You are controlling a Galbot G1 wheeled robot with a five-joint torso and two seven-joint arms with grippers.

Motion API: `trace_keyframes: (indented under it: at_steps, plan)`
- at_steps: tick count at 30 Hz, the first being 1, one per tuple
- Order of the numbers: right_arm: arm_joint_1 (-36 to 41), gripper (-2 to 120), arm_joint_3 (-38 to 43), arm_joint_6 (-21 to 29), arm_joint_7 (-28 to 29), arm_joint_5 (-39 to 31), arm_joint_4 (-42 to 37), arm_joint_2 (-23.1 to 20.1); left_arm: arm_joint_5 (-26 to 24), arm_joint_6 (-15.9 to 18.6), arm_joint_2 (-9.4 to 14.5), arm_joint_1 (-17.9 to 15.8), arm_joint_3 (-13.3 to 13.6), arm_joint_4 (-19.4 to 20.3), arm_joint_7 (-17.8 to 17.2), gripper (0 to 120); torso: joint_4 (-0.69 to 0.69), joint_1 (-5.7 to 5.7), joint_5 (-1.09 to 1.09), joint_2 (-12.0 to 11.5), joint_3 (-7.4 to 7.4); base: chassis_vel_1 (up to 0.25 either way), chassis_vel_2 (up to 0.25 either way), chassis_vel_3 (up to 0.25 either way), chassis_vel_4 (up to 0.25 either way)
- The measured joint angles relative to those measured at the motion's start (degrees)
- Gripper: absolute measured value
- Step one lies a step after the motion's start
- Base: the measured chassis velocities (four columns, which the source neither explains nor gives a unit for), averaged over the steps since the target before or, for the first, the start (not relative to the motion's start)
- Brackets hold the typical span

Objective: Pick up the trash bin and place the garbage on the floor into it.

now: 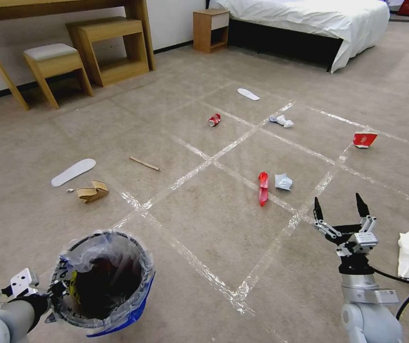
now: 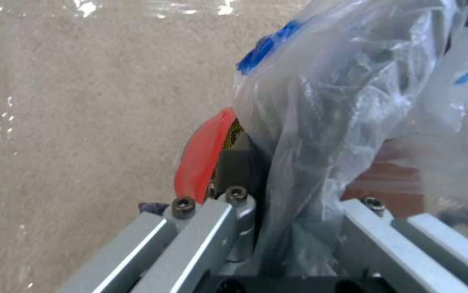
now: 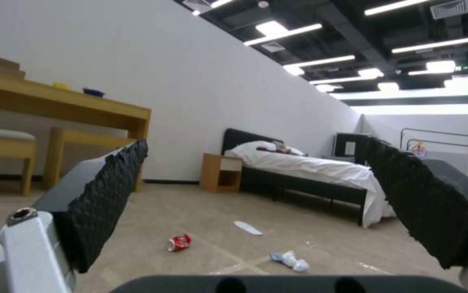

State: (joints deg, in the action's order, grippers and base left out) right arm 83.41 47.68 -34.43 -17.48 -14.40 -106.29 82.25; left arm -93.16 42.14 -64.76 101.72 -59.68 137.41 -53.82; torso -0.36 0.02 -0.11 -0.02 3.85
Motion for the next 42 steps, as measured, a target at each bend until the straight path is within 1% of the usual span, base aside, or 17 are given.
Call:
trace_keyframes:
  at_steps: [5, 8, 9, 11, 17, 18, 24, 28, 30, 32, 33, 34, 37, 38, 42]
  plan:
    - [0.0, 100, 0.0, 0.0, 0.0, 0.0, 0.1, 0.0, -0.3, 0.0, 0.1, 0.0, -0.3, 0.0, -0.2, 0, -0.01, 0.0, 0.0, 0.0, 0.01, -0.132, 0.111, 0.111, -0.122]
    - [-0.2, 100, -0.1, 0.0, -0.1, 0.0, 0.1, 0.0, -0.4, 0.0, 0.2, 0.0, -0.4, 0.0, -0.2, 0, 0.01, 0.0, 0.02, 0.0, 0.01, -0.145, 0.163, 0.146, -0.169]
    - [-0.2, 100, -0.1, 0.0, -0.1, 0.0, 0.1, 0.0, -0.4, 0.0, 0.2, 0.0, -0.4, -0.1, -0.2, 0, 0.0, 0.0, -0.01, 0.0, 0.0, -0.152, 0.156, 0.167, -0.174]
    - [-0.2, 100, -0.1, 0.0, -0.2, -0.1, 0.2, 0.1, -0.4, 0.0, 0.3, -0.1, -0.2, -0.2, -0.2, 0, 0.0, 0.0, 0.02, 0.0, 0.01, -0.153, 0.158, 0.167, -0.175]
    - [-0.2, 100, -0.2, -0.1, -0.2, 0.0, 0.4, 0.1, 0.0, 0.0, 0.3, -0.2, 0.2, -0.4, -0.2, 0, -0.01, 0.0, 0.0, 0.0, 0.0, -0.163, 0.168, 0.169, -0.171]
    - [-0.2, 100, -0.2, -0.1, -0.2, 0.0, 0.5, 0.2, 0.3, 0.0, 0.4, -0.2, 0.3, -0.4, -0.2, 0, 0.0, 0.0, 0.02, 0.0, 0.0, -0.196, 0.163, 0.181, -0.184]
    - [-0.4, 100, -0.2, -0.2, -0.2, 0.0, 0.6, 0.1, 0.5, 0.0, 0.5, -0.3, 0.4, -0.5, -0.2, 0, 0.0, 0.01, 0.02, 0.0, 0.01, -0.195, 0.189, 0.183, -0.194]
    - [-0.5, 100, -0.2, -0.2, -0.2, -0.1, 0.7, 0.0, 0.7, 0.0, 0.5, -0.4, 0.6, -0.7, -0.2, 0, -0.02, 0.01, -0.03, 0.0, 0.01, -0.185, 0.189, 0.174, -0.19]
    - [-0.6, 100, -0.3, -0.2, -0.2, -0.1, 0.9, -0.1, 1.1, 0.0, 0.4, -0.5, 1.0, -0.9, -0.2, 0, 0.01, 0.0, 0.01, 0.0, 0.0, -0.19, 0.195, 0.185, -0.181]
    - [-0.6, 100, -0.3, -0.2, -0.2, -0.2, 1.0, -0.1, 1.2, 0.0, 0.4, -0.5, 1.2, -0.9, -0.2, 0, 0.0, 0.0, -0.02, 0.0, 0.01, -0.206, 0.17, 0.178, -0.177]
    - [-0.7, 100, -0.3, -0.2, -0.2, -0.2, 1.1, -0.1, 1.2, 0.0, 0.4, -0.6, 1.3, -1.0, -0.2, 0, 0.0, 0.0, 0.01, 0.0, 0.01, -0.177, 0.17, 0.178, -0.15]
    - [-0.7, 100, -0.3, -0.2, -0.2, -0.2, 1.3, -0.1, 1.3, 0.0, 0.4, -0.7, 1.3, -1.1, -0.2, 0, 0.0, 0.01, 0.02, 0.0, 0.01, -0.172, 0.156, 0.144, -0.15]
    - [-0.8, 100, -0.3, -0.3, -0.1, -0.2, 1.4, -0.1, 1.4, 0.0, 0.4, -0.7, 1.5, -1.2, -0.2, 0, -0.01, 0.01, -0.02, 0.0, 0.01, -0.161, 0.114, 0.139, -0.154]
    - [-0.8, 100, -0.3, -0.3, -0.1, -0.2, 1.4, -0.1, 1.4, 0.0, 0.4, -0.8, 1.5, -1.2, -0.2, 0, -0.01, 0.0, 0.01, 0.0, 0.01, -0.14, 0.123, 0.133, -0.144]
    - [-0.9, 100, -0.3, -0.3, 0.1, -0.2, 1.4, -0.2, 1.5, 0.0, 0.6, -0.8, 1.5, -1.4, -0.2, 0, 0.0, 0.0, -0.01, 0.0, 0.01, -0.103, 0.11, 0.096, -0.099]
